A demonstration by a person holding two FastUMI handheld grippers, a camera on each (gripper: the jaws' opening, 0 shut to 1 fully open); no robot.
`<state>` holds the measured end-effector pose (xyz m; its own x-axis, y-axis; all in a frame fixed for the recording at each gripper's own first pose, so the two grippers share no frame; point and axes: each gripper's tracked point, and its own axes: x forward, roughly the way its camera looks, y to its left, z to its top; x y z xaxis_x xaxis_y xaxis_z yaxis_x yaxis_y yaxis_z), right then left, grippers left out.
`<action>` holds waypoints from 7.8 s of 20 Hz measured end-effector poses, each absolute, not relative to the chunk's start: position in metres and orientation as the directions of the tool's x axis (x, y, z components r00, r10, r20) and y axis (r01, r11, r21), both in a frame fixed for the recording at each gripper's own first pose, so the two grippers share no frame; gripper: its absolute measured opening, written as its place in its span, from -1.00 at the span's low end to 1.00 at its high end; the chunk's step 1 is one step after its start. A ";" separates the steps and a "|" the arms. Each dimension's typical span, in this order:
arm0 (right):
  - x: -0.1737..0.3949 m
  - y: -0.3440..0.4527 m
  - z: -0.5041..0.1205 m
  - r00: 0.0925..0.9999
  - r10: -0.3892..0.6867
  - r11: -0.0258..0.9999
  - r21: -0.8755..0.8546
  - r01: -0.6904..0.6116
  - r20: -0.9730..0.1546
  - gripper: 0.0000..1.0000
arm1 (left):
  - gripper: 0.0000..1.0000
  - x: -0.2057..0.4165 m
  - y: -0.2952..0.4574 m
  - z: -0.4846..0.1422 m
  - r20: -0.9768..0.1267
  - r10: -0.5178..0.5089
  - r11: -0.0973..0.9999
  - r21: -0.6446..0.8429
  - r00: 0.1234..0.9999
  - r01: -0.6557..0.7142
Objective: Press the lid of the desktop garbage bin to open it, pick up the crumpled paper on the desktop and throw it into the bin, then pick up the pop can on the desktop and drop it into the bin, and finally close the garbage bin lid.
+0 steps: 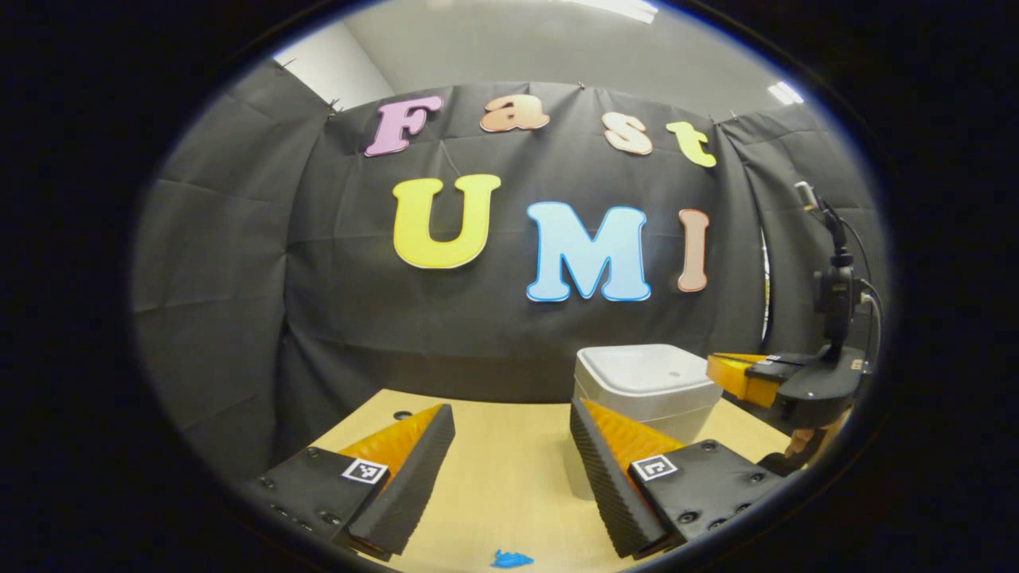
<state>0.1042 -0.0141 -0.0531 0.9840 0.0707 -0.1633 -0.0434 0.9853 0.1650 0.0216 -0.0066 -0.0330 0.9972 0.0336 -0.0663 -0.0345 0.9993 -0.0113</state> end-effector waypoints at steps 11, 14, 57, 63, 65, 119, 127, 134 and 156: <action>0.126 -0.023 -0.072 0.979 0.076 0.989 0.136 -0.051 -0.190 -1.00 | 0.92 0.017 0.011 -0.043 -0.090 0.087 0.994 -0.059 0.992 -0.093; 0.127 -0.025 -0.076 0.981 0.057 0.997 0.061 -0.046 -0.188 -0.99 | 0.92 0.020 0.010 -0.048 -0.098 0.088 0.993 -0.069 0.991 -0.095; 0.047 -0.031 -0.010 1.000 0.004 0.996 0.088 -0.004 -0.004 -0.65 | 0.92 -0.010 -0.032 -0.192 -0.424 -0.069 0.998 -0.024 0.903 0.066; 0.040 -0.022 -0.011 0.999 0.037 0.996 0.076 -0.037 -0.003 -0.03 | 0.92 -0.015 -0.028 -0.229 -0.491 -0.104 0.995 -0.043 0.865 0.095; 0.038 -0.017 -0.015 0.998 0.058 0.996 0.076 -0.057 -0.016 0.12 | 0.92 -0.015 -0.024 -0.245 -0.520 -0.110 0.994 -0.047 0.847 0.101; 0.011 -0.029 -0.061 0.985 0.020 0.996 0.088 -0.005 -0.172 0.93 | -0.64 -0.018 -0.020 -0.352 -0.691 -0.161 0.985 -0.157 0.705 0.071; 0.010 -0.037 -0.060 0.986 0.013 0.994 0.105 0.004 -0.165 0.93 | -0.65 0.000 -0.024 -0.292 -0.538 -0.163 0.986 -0.075 0.827 0.146; 0.008 -0.045 -0.064 0.985 -0.009 0.994 0.105 0.027 -0.170 0.93 | -0.65 0.023 -0.036 -0.230 -0.429 -0.194 0.981 -0.081 0.882 0.176; -0.010 -0.076 -0.071 0.964 -0.136 0.983 0.094 0.161 -0.228 0.92 | -0.63 0.128 -0.125 -0.050 -0.073 -0.371 0.922 -0.150 0.926 0.358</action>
<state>-0.0104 -0.0758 -0.0713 0.9642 -0.1359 -0.2276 0.1606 0.9826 0.0937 0.1278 -0.1254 -0.0500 0.9257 -0.3712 -0.0730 0.3577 0.9217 -0.1504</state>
